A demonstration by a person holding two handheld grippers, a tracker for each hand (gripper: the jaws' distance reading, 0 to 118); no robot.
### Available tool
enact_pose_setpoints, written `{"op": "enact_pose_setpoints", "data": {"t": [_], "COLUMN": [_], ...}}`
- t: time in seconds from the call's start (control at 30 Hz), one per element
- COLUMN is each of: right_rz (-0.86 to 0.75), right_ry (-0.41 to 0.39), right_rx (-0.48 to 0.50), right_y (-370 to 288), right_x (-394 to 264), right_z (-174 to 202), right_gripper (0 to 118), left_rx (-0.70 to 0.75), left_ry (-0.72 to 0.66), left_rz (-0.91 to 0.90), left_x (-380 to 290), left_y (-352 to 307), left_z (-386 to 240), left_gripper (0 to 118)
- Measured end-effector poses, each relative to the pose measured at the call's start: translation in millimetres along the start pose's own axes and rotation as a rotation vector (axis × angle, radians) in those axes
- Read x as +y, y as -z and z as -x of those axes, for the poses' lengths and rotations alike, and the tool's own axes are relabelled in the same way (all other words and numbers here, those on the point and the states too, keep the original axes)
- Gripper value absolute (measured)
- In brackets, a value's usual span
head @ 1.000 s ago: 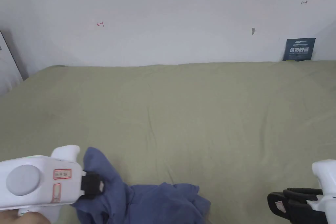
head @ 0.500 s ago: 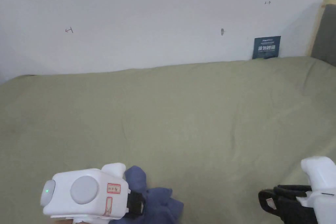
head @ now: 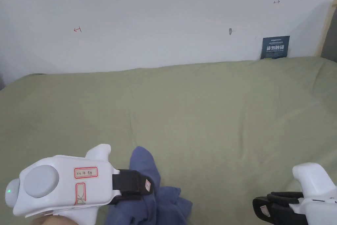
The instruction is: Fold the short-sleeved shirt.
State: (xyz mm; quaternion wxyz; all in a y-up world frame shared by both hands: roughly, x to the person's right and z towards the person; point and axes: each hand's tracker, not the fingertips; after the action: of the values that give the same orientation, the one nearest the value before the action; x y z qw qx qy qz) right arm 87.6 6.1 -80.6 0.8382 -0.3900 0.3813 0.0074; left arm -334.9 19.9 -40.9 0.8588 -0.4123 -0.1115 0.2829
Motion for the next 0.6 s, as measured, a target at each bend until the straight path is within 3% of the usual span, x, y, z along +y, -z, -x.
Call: {"op": "enact_pose_setpoints", "data": {"t": [0.13,0.27,0.3,0.33,0.37,0.4,0.47,0.6], "right_rz": [0.002,-0.001,-0.002,0.000,0.000,0.002,0.005,0.011], "right_ry": [-0.008,-0.005,-0.005,-0.005,-0.005,-0.003,0.005,0.013], "right_rx": [0.006,0.010,0.009,0.006,0.003,0.000,0.002,-0.004], "right_y": [2.5,2.1,2.3,2.4,2.7,2.8,3.4,3.0], "right_x": [3.0,3.3,3.0,2.7,1.6,0.9,-1.1,-4.2], "right_z": [2.6,2.8,2.2,1.3,0.5,-0.7,-4.1,-4.8], "right_gripper": [0,0,0,0,0,0,0,0], "left_rx": [0.277,0.310,0.314,0.316,0.312,0.262,0.190,0.021], "left_ry": [0.109,0.082,0.102,0.103,0.124,0.160,0.089,0.012], "left_rz": [-0.023,0.044,0.068,0.064,0.087,0.004,0.087,0.063], "left_x": [6.0,11.0,9.7,7.3,5.0,3.2,0.4,-0.9], "left_y": [5.1,21.1,25.0,30.0,34.8,34.1,35.4,29.4], "left_z": [-0.6,2.9,0.7,0.7,-0.2,-4.0,-7.5,-10.9], "left_gripper": [21,23,50,88,118,115,117,117]}}
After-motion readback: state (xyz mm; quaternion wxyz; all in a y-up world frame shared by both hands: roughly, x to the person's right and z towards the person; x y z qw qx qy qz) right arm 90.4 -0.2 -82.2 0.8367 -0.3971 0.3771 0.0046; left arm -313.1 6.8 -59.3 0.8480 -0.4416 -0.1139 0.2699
